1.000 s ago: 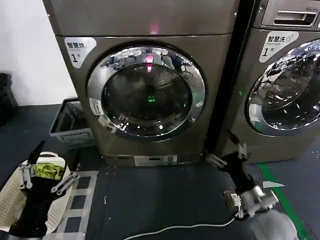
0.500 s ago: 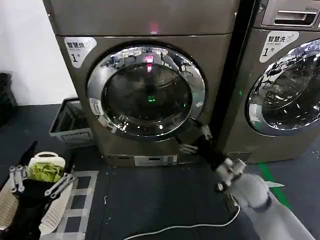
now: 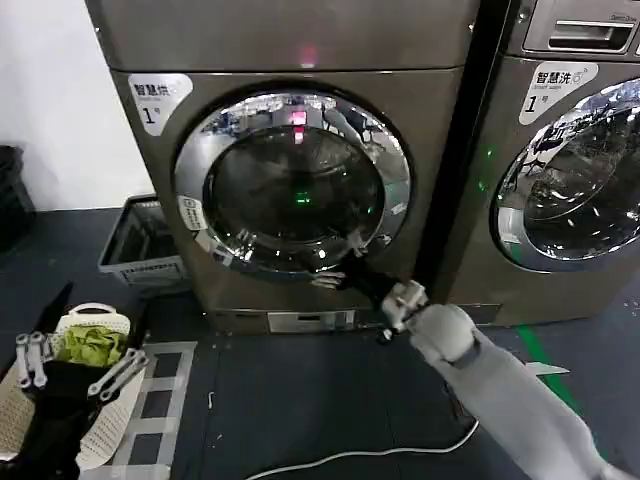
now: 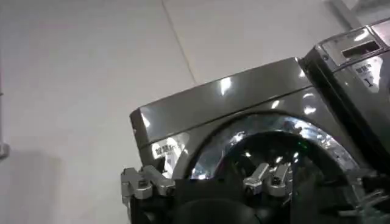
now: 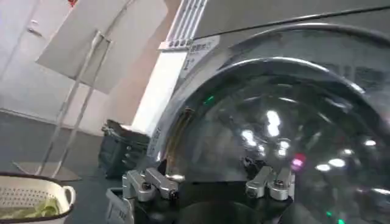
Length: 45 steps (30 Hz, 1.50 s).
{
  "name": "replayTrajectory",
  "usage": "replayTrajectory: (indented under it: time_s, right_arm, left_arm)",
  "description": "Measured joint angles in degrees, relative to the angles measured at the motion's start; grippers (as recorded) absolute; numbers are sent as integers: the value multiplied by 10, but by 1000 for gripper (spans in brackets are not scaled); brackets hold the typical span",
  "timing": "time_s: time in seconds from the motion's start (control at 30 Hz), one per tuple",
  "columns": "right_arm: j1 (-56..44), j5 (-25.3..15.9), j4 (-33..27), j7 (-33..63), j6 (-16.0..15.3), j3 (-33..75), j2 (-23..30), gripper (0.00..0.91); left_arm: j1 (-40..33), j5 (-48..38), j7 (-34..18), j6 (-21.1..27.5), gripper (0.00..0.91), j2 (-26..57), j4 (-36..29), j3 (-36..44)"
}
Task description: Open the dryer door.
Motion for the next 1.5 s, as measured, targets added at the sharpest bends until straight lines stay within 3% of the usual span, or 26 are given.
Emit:
replayTrajectory:
  time_s: [0.67, 1.5]
  right_arm:
    - [117, 17, -107, -3, -7, -101, 86, 907]
    - [189, 1, -255, -22, 10, -125, 210, 907]
  left_arm:
    - [3, 1, 2, -3, 907, -6, -5, -5]
    - [12, 0, 7, -10, 907, -12, -12, -15]
